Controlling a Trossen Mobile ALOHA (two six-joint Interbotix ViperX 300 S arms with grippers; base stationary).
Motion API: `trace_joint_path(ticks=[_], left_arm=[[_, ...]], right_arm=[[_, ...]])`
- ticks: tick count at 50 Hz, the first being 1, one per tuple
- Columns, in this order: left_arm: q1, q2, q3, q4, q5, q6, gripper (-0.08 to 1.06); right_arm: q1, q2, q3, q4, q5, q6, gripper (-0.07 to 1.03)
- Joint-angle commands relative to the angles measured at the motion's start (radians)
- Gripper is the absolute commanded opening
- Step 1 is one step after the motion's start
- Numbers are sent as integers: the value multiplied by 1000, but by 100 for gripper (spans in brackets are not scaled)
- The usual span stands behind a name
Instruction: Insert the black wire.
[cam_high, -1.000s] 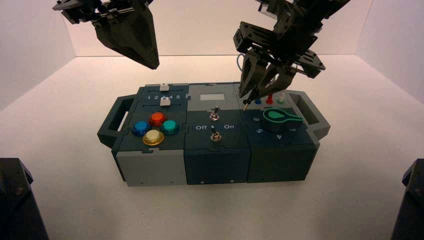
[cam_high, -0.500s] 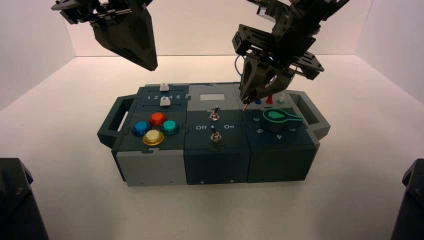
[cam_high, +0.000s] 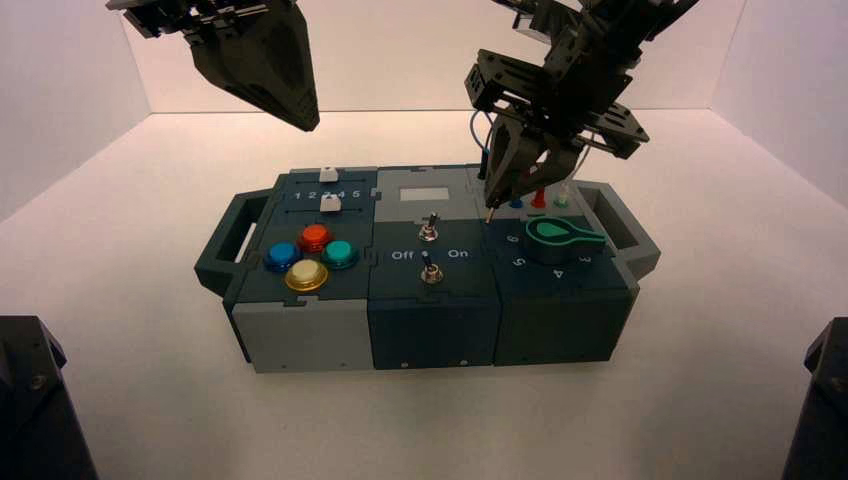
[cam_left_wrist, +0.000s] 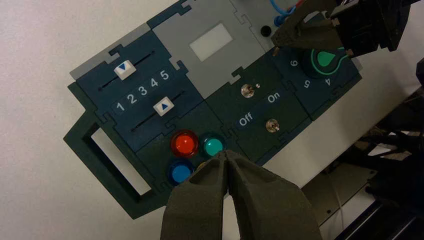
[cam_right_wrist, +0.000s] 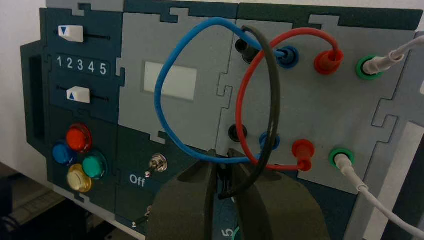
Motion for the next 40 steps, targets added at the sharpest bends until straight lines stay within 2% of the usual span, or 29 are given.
trace_joint_path(ticks=[1, 17, 40], left_arm=[[-5, 0, -31, 2, -5, 3, -3], [-5, 3, -34, 3, -2, 3, -3], [-5, 5, -38, 3, 6, 3, -3]], right_arm=[[2, -23, -15, -17, -8, 0, -2], [11, -31, -28, -87, -23, -2, -2], [17, -110, -49, -130, -31, 0, -2]])
